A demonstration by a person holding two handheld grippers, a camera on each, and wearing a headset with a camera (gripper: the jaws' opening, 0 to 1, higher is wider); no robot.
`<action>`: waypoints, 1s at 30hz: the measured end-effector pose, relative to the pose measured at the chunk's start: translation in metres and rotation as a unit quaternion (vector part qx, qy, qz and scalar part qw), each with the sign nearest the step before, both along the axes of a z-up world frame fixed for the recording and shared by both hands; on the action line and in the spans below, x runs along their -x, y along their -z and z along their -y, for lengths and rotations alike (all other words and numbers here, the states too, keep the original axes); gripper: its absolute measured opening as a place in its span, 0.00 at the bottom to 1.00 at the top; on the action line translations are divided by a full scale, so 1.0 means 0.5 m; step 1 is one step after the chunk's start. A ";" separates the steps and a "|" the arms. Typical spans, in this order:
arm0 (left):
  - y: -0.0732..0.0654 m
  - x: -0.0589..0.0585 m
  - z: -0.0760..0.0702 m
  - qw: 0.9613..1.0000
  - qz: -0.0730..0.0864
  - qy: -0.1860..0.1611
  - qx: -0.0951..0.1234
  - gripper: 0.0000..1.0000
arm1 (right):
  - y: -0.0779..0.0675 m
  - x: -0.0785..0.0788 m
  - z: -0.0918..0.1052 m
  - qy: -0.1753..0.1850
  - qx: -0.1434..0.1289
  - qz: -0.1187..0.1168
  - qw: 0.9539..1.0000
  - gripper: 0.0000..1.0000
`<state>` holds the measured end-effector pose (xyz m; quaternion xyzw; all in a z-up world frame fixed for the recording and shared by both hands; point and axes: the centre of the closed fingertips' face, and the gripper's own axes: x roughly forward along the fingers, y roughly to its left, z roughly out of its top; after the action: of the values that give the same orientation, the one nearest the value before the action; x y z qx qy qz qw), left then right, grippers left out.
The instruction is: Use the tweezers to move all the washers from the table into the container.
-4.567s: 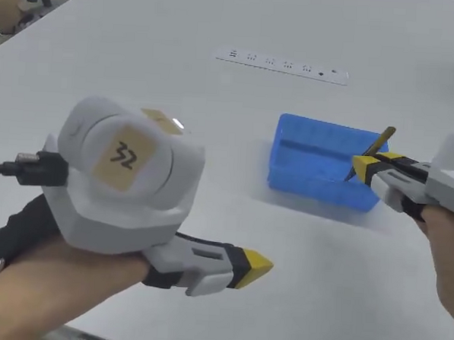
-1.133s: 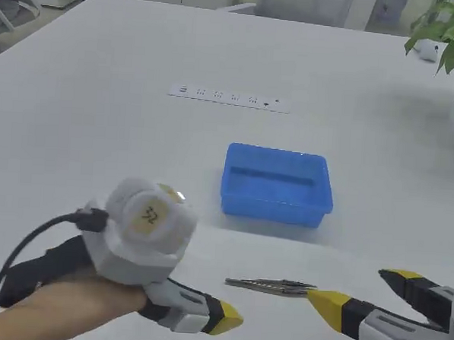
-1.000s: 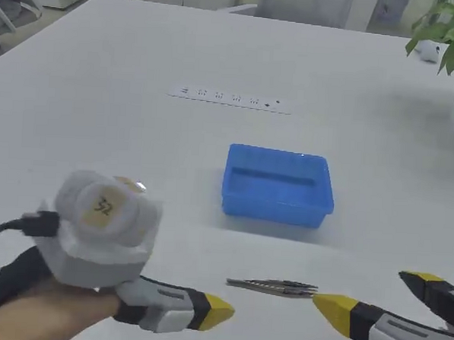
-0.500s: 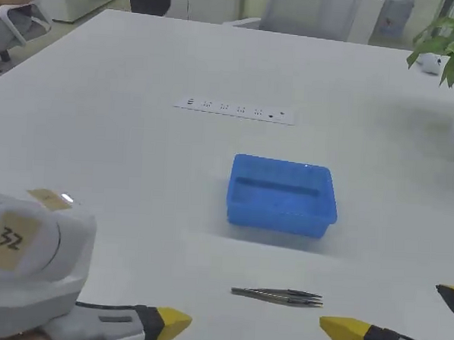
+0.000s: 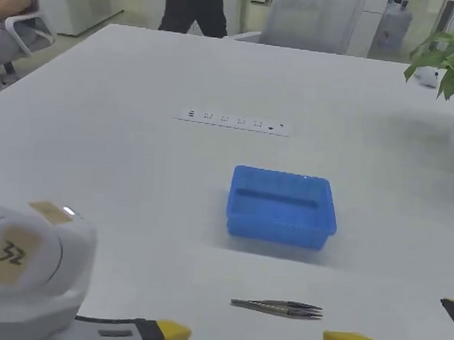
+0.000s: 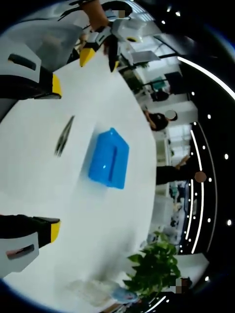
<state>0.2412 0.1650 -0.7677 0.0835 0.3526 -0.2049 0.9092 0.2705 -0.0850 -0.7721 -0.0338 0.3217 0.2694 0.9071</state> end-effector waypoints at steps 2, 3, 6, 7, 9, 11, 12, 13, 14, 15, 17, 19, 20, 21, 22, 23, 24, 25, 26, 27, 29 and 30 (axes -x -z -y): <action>-0.002 -0.001 0.000 1.000 0.001 0.000 -0.001 0.99 | 0.002 0.000 0.000 -0.001 0.001 -0.001 1.000 0.99; -0.002 -0.001 -0.001 1.000 0.002 -0.003 -0.002 0.99 | 0.003 0.001 0.000 -0.002 0.002 -0.002 1.000 0.99; -0.002 -0.001 -0.002 1.000 0.001 -0.003 -0.005 0.99 | 0.004 0.001 0.001 -0.002 0.004 -0.003 1.000 0.99; -0.002 -0.001 -0.002 1.000 0.001 -0.002 -0.006 0.99 | 0.004 0.001 0.001 -0.002 0.006 -0.002 1.000 0.99; -0.002 0.000 -0.003 1.000 0.000 -0.002 -0.007 0.99 | 0.004 0.002 0.001 -0.003 0.008 -0.002 1.000 0.99; -0.002 0.000 -0.004 1.000 0.001 -0.006 -0.005 0.99 | 0.002 0.001 0.000 -0.005 0.010 0.001 1.000 0.99; -0.002 0.000 -0.005 1.000 0.000 -0.008 -0.003 0.99 | 0.003 -0.001 0.000 -0.006 0.013 0.002 1.000 0.99; -0.002 0.000 -0.005 1.000 -0.002 -0.009 -0.002 0.99 | 0.003 -0.001 0.000 -0.008 0.015 0.003 1.000 0.99; -0.002 0.000 -0.005 1.000 -0.002 -0.010 -0.002 0.99 | 0.004 -0.002 -0.002 -0.009 0.016 0.004 1.000 0.99; -0.004 0.000 -0.006 1.000 0.000 -0.010 -0.002 0.99 | 0.005 -0.002 -0.003 -0.011 0.017 0.003 1.000 0.99; -0.008 -0.001 -0.006 1.000 0.003 -0.009 -0.005 0.99 | 0.008 -0.002 -0.007 -0.013 0.016 0.001 1.000 0.99; -0.011 -0.004 -0.007 1.000 0.008 -0.011 -0.006 0.99 | 0.010 -0.002 -0.011 -0.016 0.019 -0.001 1.000 0.99; -0.013 -0.005 -0.008 1.000 0.009 -0.012 -0.006 0.99 | 0.010 -0.002 -0.012 -0.018 0.022 0.001 1.000 0.99; -0.014 -0.006 -0.009 1.000 0.011 -0.015 -0.005 0.99 | 0.009 -0.003 -0.012 -0.021 0.026 0.003 0.999 0.99; -0.015 -0.007 -0.010 1.000 0.012 -0.017 -0.004 0.99 | 0.009 -0.003 -0.012 -0.021 0.027 0.003 0.999 0.99; -0.016 -0.008 -0.011 1.000 0.012 -0.018 -0.002 0.99 | 0.008 -0.004 -0.012 -0.022 0.027 0.005 0.999 0.99; -0.015 -0.008 -0.011 1.000 0.011 -0.018 -0.002 0.99 | 0.007 -0.005 -0.012 -0.022 0.027 0.006 0.999 0.99; -0.014 -0.008 -0.011 1.000 0.011 -0.018 -0.002 0.99 | 0.007 -0.006 -0.012 -0.022 0.027 0.006 0.999 0.99; -0.013 -0.008 -0.012 1.000 0.010 -0.018 -0.002 0.99 | 0.007 -0.007 -0.011 -0.022 0.027 0.006 0.999 0.99; -0.012 -0.008 -0.012 1.000 0.009 -0.018 -0.003 0.99 | 0.009 -0.008 -0.010 -0.022 0.027 0.005 0.999 0.99; -0.011 -0.009 -0.013 1.000 0.009 -0.019 -0.003 0.99 | 0.010 -0.008 -0.009 -0.021 0.027 0.004 0.999 0.99; -0.011 -0.011 -0.013 1.000 0.011 -0.020 -0.002 0.99 | 0.011 -0.009 -0.008 -0.021 0.027 0.004 0.999 0.99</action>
<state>0.2467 0.1717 -0.7619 0.0806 0.3446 -0.1848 0.9169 0.2751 -0.0809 -0.7778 -0.0658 0.3248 0.2793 0.9012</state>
